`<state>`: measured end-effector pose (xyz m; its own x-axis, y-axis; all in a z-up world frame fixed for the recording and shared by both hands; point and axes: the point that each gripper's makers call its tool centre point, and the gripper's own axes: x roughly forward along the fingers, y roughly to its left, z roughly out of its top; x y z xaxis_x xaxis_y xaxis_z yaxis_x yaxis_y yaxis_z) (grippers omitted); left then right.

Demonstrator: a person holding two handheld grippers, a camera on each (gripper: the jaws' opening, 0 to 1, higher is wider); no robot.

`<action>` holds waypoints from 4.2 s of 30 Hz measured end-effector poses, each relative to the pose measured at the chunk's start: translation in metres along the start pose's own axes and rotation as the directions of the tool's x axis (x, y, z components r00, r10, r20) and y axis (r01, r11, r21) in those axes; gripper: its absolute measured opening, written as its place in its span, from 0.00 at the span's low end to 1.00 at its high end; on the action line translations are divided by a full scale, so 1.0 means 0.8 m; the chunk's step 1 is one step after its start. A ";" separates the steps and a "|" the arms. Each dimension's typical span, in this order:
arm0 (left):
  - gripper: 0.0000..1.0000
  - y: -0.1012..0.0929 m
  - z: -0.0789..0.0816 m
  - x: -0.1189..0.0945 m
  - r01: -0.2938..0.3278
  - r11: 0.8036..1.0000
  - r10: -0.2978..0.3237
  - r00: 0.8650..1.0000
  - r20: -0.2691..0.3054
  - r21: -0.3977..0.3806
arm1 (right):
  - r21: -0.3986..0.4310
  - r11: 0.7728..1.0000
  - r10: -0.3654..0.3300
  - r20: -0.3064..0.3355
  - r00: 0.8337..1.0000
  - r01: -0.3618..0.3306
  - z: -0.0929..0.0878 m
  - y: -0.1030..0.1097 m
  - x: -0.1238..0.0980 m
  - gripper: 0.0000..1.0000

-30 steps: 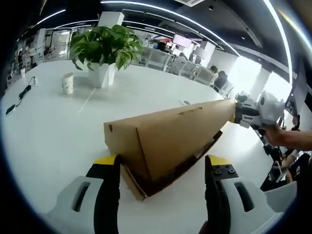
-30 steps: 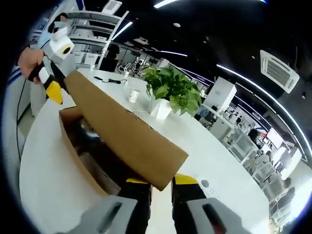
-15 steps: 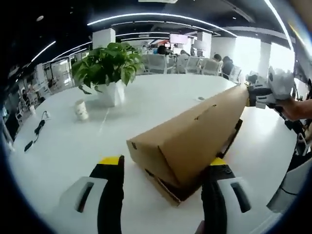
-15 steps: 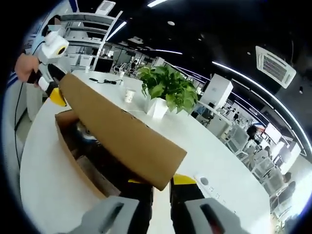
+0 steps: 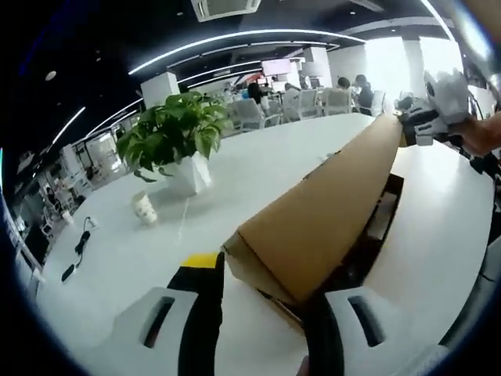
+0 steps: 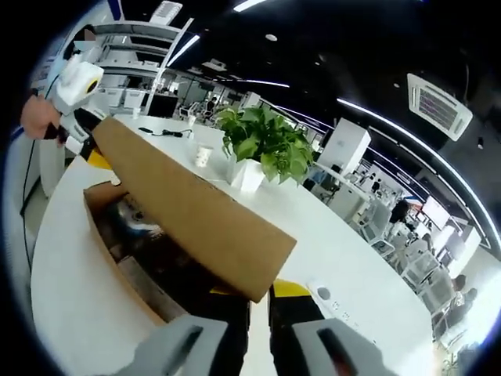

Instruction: Operate the shoe box by opening the lid, removing the specified soft item, and placing it in the target area until the item is outside and the box remains undamaged.

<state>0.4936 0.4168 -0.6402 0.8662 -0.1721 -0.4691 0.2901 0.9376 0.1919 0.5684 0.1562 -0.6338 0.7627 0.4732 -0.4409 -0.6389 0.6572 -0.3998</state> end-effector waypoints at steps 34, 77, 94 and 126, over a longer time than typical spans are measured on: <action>0.14 0.043 0.034 0.017 -0.051 0.997 0.053 0.998 0.030 -0.062 | 0.030 0.999 -0.014 0.018 1.000 0.014 0.041 -0.031 0.016 0.00; 0.06 0.085 0.056 0.058 -0.036 0.991 0.036 0.999 -0.002 -0.131 | -0.038 0.999 0.027 -0.037 0.999 -0.028 0.075 -0.073 0.082 0.00; 0.06 0.096 0.058 0.078 -0.029 0.990 0.025 0.999 -0.031 -0.141 | -0.068 0.997 0.041 -0.080 0.996 -0.046 0.083 -0.080 0.103 0.00; 0.05 0.118 0.048 0.121 -0.019 0.991 0.004 0.993 -0.117 -0.131 | -0.098 0.991 0.069 -0.172 0.983 -0.087 0.088 -0.084 0.144 0.00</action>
<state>0.6208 0.4772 -0.6344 0.8138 -0.1319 -0.5660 0.2176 0.9722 0.0863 0.7068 0.2076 -0.6014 0.6877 0.4094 -0.5995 -0.7097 0.5531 -0.4364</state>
